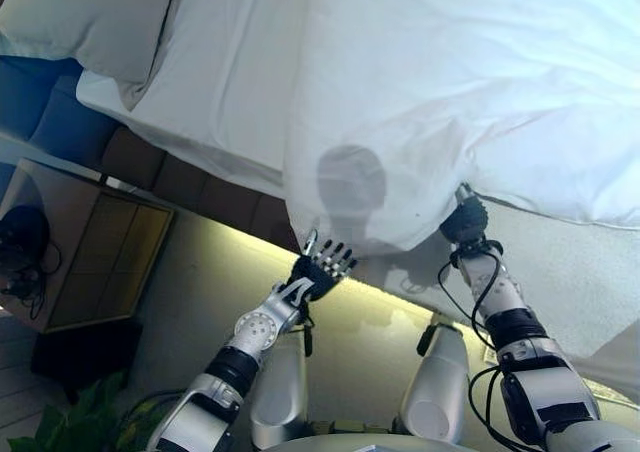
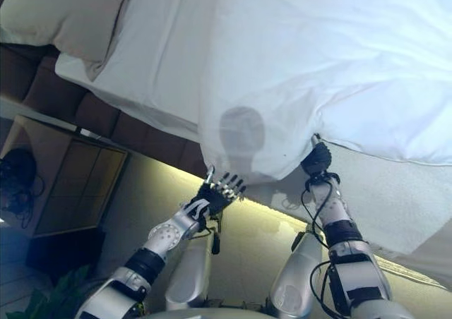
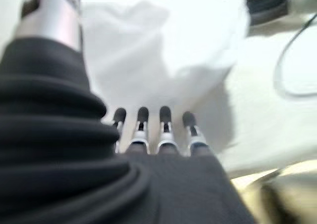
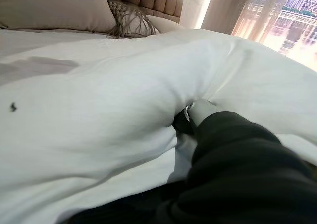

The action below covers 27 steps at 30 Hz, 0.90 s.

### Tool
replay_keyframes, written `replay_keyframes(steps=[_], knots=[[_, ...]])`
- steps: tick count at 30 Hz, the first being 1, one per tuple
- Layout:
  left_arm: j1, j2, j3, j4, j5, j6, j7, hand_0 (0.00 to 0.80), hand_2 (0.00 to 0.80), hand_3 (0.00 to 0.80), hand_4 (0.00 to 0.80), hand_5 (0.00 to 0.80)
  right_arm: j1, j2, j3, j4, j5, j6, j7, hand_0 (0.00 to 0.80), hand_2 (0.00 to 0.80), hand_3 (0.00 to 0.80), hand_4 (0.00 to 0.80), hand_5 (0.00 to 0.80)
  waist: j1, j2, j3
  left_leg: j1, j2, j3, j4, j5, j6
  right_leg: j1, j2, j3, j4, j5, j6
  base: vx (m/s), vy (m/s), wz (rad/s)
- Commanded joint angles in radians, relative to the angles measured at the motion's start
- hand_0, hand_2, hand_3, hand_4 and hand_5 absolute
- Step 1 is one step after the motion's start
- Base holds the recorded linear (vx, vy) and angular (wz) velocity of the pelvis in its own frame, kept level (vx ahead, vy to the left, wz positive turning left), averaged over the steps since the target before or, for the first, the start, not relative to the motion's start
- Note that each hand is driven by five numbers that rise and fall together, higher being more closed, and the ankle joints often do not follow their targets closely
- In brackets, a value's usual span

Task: Make the bed neatly

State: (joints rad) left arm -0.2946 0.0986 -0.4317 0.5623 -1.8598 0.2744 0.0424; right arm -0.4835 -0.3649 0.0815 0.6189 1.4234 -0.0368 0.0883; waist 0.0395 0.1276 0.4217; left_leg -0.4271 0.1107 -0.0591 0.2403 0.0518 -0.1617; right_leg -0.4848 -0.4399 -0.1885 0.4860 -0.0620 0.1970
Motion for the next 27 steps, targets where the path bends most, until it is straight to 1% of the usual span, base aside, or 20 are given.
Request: replay_keyframes(steps=[1,5,6,10,12,13,16,18,19,20,21,22,24,27], knots=[[-0.012,-0.027,-0.046,0.0,-0.112,0.051,0.019,0.0,0.0,0.0,0.0,0.0,-0.063,0.028,0.021,-0.136,-0.021,-0.038,0.004,0.8,0.8,0.8,0.8,0.8,0.01,-0.016,0.01,0.006,0.065,-0.028,0.014,0.032,0.015,0.026,-0.057,0.054,-0.14,0.214,0.065,-0.043,-0.081,-0.01],[-0.02,-0.073,-0.073,0.088,-0.112,0.062,0.025,0.0,0.0,0.0,0.0,0.0,-0.069,0.055,0.02,-0.152,0.004,-0.069,0.008,0.8,0.8,0.8,0.8,0.8,0.018,-0.049,0.036,-0.049,0.082,-0.047,0.055,0.032,0.006,0.025,-0.046,0.034,-0.158,0.229,0.065,-0.05,-0.142,-0.02],[-0.021,-0.076,-0.073,0.092,-0.112,0.062,0.026,0.0,0.0,0.0,0.0,0.0,-0.069,0.057,0.019,-0.153,0.006,-0.072,0.009,0.8,0.8,0.8,0.8,0.8,0.018,-0.052,0.037,-0.054,0.083,-0.049,0.059,0.032,0.005,0.025,-0.044,0.032,-0.16,0.23,0.065,-0.034,-0.13,-0.07],[-0.033,-0.106,-0.084,0.147,-0.112,0.053,-0.017,0.0,0.0,0.0,0.0,0.0,-0.066,0.079,0.028,-0.162,0.034,-0.095,0.019,0.8,0.8,0.8,0.8,0.8,0.026,-0.077,0.053,-0.093,0.094,-0.062,0.093,0.032,-0.004,0.025,-0.037,0.017,-0.165,0.238,0.065,-0.013,-0.101,-0.06],[-0.054,-0.121,-0.086,0.166,-0.112,0.052,-0.039,0.0,0.0,0.0,0.0,0.0,-0.075,0.089,0.03,-0.16,0.035,-0.103,0.025,0.8,0.8,0.8,0.8,0.8,0.026,-0.085,0.057,-0.109,0.1,-0.062,0.102,0.033,-0.008,0.022,-0.035,0.013,-0.168,0.239,0.065,-0.004,-0.057,-0.02],[-0.068,-0.133,-0.089,0.166,-0.112,0.038,-0.045,0.0,0.0,0.0,0.0,0.0,-0.082,0.093,0.033,-0.159,0.039,-0.107,0.027,0.8,0.8,0.8,0.8,0.8,0.026,-0.09,0.06,-0.118,0.104,-0.059,0.103,0.036,-0.009,0.021,-0.033,0.01,-0.172,0.24,0.065,-0.006,-0.034,0.02],[-0.108,-0.156,-0.107,0.16,-0.112,-0.033,-0.05,0.0,0.0,0.0,0.0,0.0,-0.098,0.101,0.039,-0.159,0.052,-0.112,0.038,0.8,0.8,0.8,0.8,0.8,0.021,-0.101,0.067,-0.145,0.106,-0.054,0.114,0.043,-0.012,0.011,-0.031,0.011,-0.176,0.244,0.065,-0.001,-0.011,0.01],[-0.143,-0.165,-0.108,0.14,-0.112,-0.098,-0.048,0.0,0.0,0.0,0.0,0.0,-0.11,0.105,0.046,-0.17,0.061,-0.115,0.04,0.8,0.8,0.8,0.8,0.8,0.016,-0.11,0.071,-0.163,0.109,-0.048,0.12,0.048,-0.013,0.001,-0.028,0.015,-0.177,0.246,0.065,0.0,0.0,0.0],[-0.17,-0.165,-0.108,0.116,-0.112,-0.169,-0.029,0.0,0.0,0.0,0.0,0.0,-0.12,0.11,0.047,-0.177,0.067,-0.116,0.042,0.8,0.8,0.8,0.8,0.8,0.011,-0.115,0.074,-0.175,0.111,-0.045,0.121,0.054,-0.015,-0.006,-0.026,0.017,-0.179,0.248,0.065,-0.001,0.034,-0.02],[-0.182,-0.169,-0.106,0.101,-0.112,-0.206,-0.014,0.0,0.0,0.0,0.0,0.0,-0.125,0.11,0.049,-0.18,0.073,-0.117,0.046,0.8,0.8,0.8,0.8,0.8,0.009,-0.116,0.076,-0.182,0.112,-0.042,0.121,0.057,-0.015,-0.011,-0.024,0.019,-0.181,0.248,0.065,0.004,0.057,-0.04],[-0.198,-0.18,-0.097,0.081,-0.112,-0.277,0.005,0.0,0.0,0.0,0.0,0.0,-0.132,0.115,0.049,-0.192,0.084,-0.117,0.044,0.8,0.8,0.8,0.8,0.8,0.005,-0.118,0.078,-0.19,0.113,-0.038,0.116,0.063,-0.014,-0.017,-0.022,0.022,-0.183,0.249,0.065,0.005,0.064,-0.07],[-0.206,-0.186,-0.093,0.064,-0.112,-0.321,0.018,0.0,0.0,0.0,0.0,0.0,-0.137,0.116,0.048,-0.202,0.089,-0.116,0.042,0.8,0.8,0.8,0.8,0.8,0.003,-0.12,0.079,-0.195,0.111,-0.035,0.11,0.069,-0.013,-0.02,-0.019,0.025,-0.187,0.25,0.065,0.005,0.063,-0.11],[-0.219,-0.201,-0.081,0.046,-0.112,-0.368,0.024,0.0,0.0,0.0,0.0,0.0,-0.142,0.121,0.049,-0.225,0.097,-0.119,0.035,0.8,0.8,0.8,0.8,0.8,-0.001,-0.122,0.082,-0.202,0.111,-0.029,0.092,0.082,-0.011,-0.025,-0.016,0.026,-0.195,0.253,0.065,-0.016,0.058,-0.12],[-0.251,-0.215,-0.075,0.0,-0.112,-0.429,0.045,0.0,0.0,0.0,0.0,0.0,-0.14,0.131,0.054,-0.28,0.099,-0.128,0.028,0.8,0.8,0.8,0.8,0.8,-0.01,-0.129,0.09,-0.215,0.115,-0.01,0.056,0.109,-0.01,-0.026,-0.01,0.016,-0.217,0.255,0.065,-0.047,0.045,-0.1]])
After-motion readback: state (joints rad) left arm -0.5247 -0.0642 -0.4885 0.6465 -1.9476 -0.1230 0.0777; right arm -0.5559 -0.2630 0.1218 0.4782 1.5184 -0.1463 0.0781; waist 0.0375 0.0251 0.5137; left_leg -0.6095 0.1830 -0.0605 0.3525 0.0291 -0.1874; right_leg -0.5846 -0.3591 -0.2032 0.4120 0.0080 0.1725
